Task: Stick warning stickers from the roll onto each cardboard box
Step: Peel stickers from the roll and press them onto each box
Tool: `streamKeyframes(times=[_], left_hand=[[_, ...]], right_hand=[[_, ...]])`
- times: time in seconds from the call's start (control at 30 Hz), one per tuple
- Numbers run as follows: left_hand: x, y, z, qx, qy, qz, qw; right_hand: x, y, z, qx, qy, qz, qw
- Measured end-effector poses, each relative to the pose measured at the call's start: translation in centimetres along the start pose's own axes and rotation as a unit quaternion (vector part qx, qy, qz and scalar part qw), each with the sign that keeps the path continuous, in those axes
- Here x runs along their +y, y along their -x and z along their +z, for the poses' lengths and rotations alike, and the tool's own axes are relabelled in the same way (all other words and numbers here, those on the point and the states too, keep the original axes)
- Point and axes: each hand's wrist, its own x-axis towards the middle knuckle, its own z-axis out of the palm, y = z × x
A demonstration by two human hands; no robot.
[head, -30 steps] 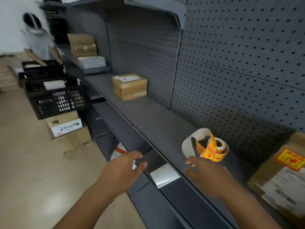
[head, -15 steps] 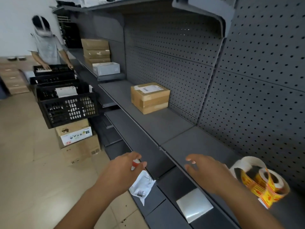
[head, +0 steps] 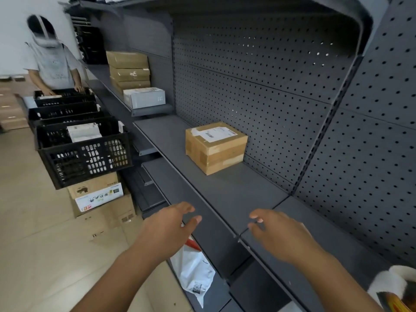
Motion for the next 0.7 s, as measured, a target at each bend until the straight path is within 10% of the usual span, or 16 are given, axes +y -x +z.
streamKeyframes(times=[0.7], left_hand=[[-4.5,-22.6,-1.2,0.04,0.088,-0.027,0.995]], right_hand=[[-1.6,-20.4,-2.1,0.01,-0.197,0.031,0.98]])
